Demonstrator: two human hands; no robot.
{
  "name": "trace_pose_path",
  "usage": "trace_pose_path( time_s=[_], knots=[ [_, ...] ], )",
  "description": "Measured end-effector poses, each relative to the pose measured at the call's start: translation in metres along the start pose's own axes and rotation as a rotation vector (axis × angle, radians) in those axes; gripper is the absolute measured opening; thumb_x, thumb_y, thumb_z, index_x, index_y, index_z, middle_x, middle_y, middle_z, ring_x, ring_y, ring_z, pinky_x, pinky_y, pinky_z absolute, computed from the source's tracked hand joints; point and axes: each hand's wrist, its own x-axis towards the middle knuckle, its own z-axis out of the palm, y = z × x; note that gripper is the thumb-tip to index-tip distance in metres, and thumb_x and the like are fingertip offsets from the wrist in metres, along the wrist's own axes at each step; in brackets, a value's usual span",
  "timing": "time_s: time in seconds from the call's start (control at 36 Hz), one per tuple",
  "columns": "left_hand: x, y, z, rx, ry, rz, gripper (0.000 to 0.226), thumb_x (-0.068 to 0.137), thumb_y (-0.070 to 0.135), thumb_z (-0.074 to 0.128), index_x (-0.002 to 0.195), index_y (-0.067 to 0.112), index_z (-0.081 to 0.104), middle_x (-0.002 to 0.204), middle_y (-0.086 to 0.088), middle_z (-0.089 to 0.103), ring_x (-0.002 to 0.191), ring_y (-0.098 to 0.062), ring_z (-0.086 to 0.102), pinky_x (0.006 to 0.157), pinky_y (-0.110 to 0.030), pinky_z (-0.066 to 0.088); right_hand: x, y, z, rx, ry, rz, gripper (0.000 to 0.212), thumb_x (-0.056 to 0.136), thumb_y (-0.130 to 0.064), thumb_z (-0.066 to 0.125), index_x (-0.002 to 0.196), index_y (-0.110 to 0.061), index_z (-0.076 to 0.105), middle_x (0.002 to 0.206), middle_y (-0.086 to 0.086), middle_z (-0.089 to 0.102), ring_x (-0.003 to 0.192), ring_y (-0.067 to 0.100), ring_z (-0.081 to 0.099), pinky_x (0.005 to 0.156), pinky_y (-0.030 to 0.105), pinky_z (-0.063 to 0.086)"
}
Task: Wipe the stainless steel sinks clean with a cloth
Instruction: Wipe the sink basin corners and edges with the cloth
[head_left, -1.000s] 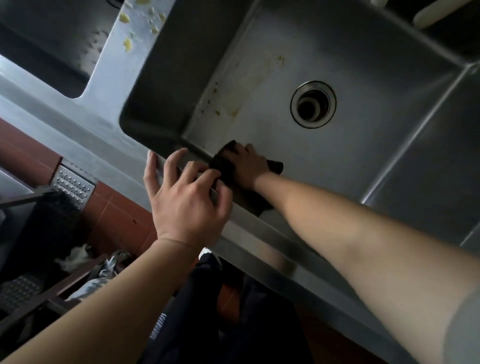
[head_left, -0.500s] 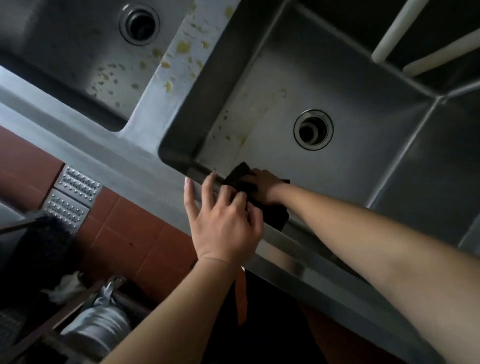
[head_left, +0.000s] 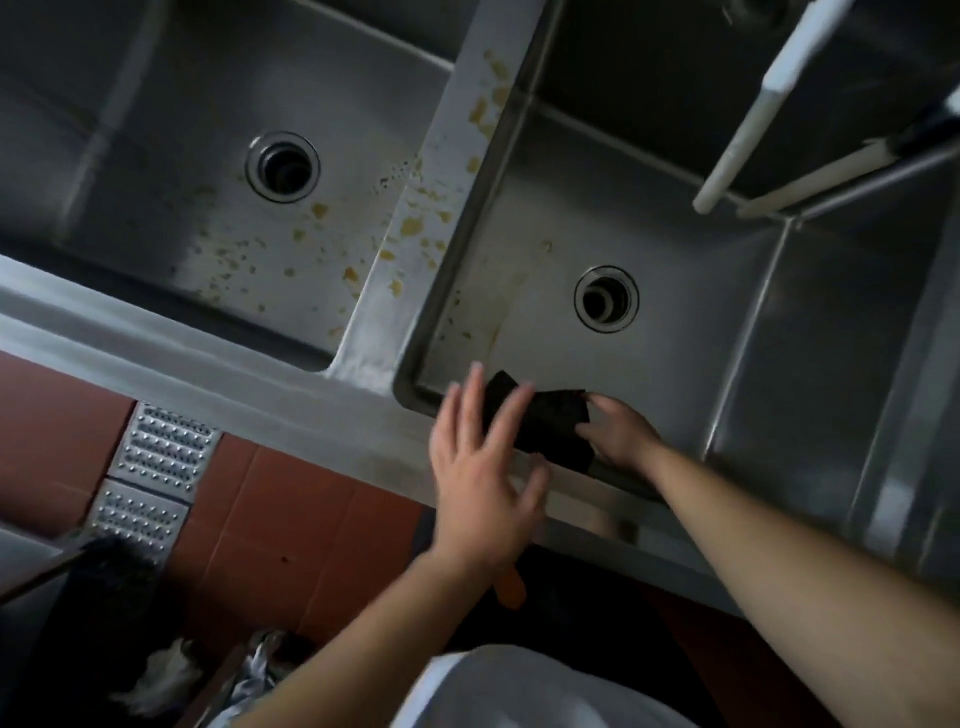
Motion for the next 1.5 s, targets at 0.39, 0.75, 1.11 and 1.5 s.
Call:
trace_pose_path(
  time_s=[0.39,0.75,1.11,1.5],
  knots=[
    [0.061,-0.068,-0.044,0.642,0.198,-0.261,0.091,0.091,0.058,0.041,0.158,0.016,-0.003,0.167,-0.007,-0.004,0.153,-0.025,-0.004,0.122,-0.055,0.003,0.05,-0.047,0.037,-0.966,-0.487,-0.396,0.064,0.102,-0.007,0.039,0.153,-0.044,0.024,0.166,-0.008,0.005,0.153,0.022,0.004,0.118,0.049,0.025],
    [0.065,-0.049,-0.026,0.631,0.232,-0.259,0.09,0.089,0.046,0.047,0.158,0.009,0.002,0.166,-0.01,0.006,0.154,-0.027,-0.001,0.123,-0.051,0.005,0.08,-0.019,0.04,-0.904,-0.057,-0.346,0.075,0.1,-0.016,0.042,0.158,-0.032,-0.003,0.166,0.007,-0.008,0.151,0.038,0.0,0.118,0.054,0.017],
    [0.069,-0.046,-0.032,0.654,0.222,-0.268,0.096,0.079,0.038,0.057,0.158,0.008,0.011,0.165,-0.012,0.011,0.153,-0.03,0.004,0.123,-0.052,0.007,0.243,-0.164,-0.092,-0.174,0.427,0.084,0.078,0.095,-0.014,0.046,0.159,-0.026,0.003,0.166,0.007,-0.01,0.15,0.042,-0.007,0.121,0.049,0.004],
    [0.068,-0.047,-0.033,0.632,0.244,-0.257,0.093,0.078,0.038,0.053,0.158,0.01,0.015,0.165,-0.011,0.015,0.153,-0.03,0.006,0.124,-0.049,0.006,0.174,-0.06,0.041,-0.78,0.103,-0.917,0.075,0.083,-0.014,0.064,0.152,-0.023,0.036,0.161,0.01,0.027,0.147,0.05,0.014,0.114,0.062,0.017]
  ],
)
